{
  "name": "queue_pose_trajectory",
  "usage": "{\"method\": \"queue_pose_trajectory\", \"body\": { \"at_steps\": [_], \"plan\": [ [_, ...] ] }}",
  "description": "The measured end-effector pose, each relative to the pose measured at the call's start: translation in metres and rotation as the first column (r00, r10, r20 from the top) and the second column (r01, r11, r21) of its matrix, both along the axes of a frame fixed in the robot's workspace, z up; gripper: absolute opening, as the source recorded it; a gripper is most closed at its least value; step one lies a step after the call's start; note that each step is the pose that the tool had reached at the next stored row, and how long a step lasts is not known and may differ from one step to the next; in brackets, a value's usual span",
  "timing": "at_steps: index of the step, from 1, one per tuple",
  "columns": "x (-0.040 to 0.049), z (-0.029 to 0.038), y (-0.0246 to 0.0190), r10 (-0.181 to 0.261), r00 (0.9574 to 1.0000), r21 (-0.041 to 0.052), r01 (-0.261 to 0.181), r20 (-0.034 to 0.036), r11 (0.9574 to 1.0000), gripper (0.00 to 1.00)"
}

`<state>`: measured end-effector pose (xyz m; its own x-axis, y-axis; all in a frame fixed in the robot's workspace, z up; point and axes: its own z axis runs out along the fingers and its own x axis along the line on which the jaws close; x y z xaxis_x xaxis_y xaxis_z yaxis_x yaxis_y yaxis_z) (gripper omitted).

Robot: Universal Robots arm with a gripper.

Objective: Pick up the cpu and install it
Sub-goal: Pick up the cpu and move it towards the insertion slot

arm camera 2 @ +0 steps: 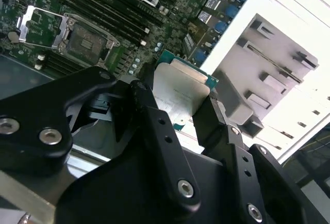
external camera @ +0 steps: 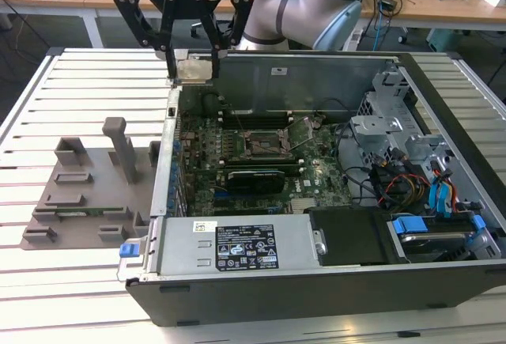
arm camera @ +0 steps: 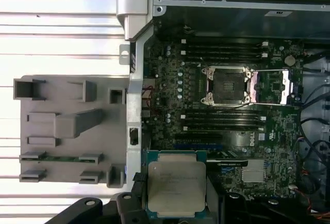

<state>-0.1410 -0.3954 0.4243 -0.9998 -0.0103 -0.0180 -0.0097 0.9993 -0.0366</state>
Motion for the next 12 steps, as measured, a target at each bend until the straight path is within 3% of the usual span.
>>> {"method": "queue_pose_trajectory", "body": {
  "at_steps": [1, 3, 4, 12],
  "plan": [
    [0.0045, 0.0, 0.0002, 0.0, 1.0, 0.0, 0.0, -0.0001, 1.0, 0.55],
    [0.0288, -0.0001, 0.0013, 0.0, 1.0, 0.0, 0.0, -0.0011, 1.0, 0.55],
    [0.0358, -0.0011, 0.0029, 0.0, 1.0, 0.0001, 0.0, -0.0023, 1.0, 0.55],
    [0.0415, -0.0075, 0.0134, 0.0, 1.0, 0.0, 0.0, -0.0037, 1.0, 0.55]
  ]
}}
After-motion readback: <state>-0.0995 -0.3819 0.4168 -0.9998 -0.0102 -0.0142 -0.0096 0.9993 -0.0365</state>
